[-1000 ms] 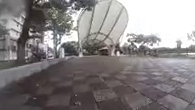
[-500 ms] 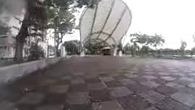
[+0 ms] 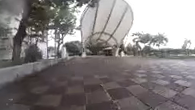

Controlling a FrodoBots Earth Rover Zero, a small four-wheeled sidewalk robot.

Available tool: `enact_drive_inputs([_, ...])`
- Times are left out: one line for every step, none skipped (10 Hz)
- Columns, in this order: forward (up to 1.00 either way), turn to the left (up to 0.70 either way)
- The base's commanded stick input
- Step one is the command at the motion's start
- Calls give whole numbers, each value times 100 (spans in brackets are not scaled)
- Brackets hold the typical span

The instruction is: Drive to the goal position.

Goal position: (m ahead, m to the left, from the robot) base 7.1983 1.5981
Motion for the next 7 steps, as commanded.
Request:
enact_drive_inputs([85,0])
enact_drive_inputs([85,0])
enact_drive_inputs([85,0])
enact_drive_inputs([85,0])
enact_drive_inputs([85,0])
enact_drive_inputs([85,0])
enact_drive_inputs([85,0])
